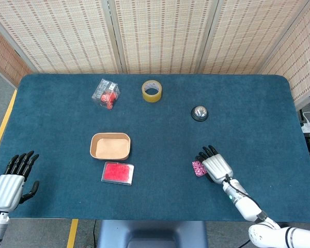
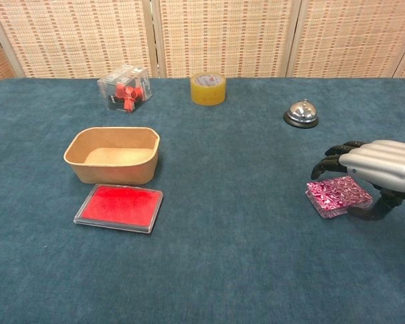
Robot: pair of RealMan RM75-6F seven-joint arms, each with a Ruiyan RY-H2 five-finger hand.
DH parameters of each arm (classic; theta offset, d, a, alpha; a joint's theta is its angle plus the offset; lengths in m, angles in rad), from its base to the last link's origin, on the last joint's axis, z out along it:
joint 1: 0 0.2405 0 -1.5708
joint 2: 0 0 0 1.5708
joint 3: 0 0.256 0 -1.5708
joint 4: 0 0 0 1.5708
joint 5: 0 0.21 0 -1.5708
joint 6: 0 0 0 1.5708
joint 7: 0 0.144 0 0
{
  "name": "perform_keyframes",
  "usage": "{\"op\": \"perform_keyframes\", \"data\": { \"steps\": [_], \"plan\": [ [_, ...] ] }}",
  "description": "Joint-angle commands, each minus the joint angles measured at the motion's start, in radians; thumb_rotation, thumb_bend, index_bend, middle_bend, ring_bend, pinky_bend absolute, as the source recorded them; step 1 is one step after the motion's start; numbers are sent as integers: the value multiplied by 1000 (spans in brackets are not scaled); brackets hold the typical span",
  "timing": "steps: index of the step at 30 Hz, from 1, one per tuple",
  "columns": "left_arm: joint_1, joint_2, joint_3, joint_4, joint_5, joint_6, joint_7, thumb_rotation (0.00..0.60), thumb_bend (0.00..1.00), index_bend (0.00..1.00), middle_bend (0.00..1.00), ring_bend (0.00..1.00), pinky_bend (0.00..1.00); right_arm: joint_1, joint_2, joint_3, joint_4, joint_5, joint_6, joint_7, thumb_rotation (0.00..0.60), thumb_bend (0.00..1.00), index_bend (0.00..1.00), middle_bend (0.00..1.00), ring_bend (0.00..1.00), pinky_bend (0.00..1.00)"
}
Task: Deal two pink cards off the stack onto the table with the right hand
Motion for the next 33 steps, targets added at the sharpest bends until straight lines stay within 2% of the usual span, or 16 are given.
{"op": "perform_keyframes", "data": {
  "steps": [1,12,16,33],
  "plan": [
    [-2,0,-1,0,-1,-2,-1,600,458,0,0,0,50,3,0,-5,-2,3,6,-1,600,299,211,182,0,0],
    [-2,1,7,-3,7,-5,1,600,459,0,0,0,50,6,-2,-25,-12,22,38,-15,600,300,230,229,10,0],
    [-4,-3,12,-8,12,-11,3,600,460,0,0,0,50,7,-5,-28,-9,25,54,-20,600,299,271,265,19,0],
    [-3,-2,14,-7,18,-5,5,600,459,0,0,0,50,19,-18,-45,-10,58,75,-55,600,300,274,267,19,0]
  ]
}}
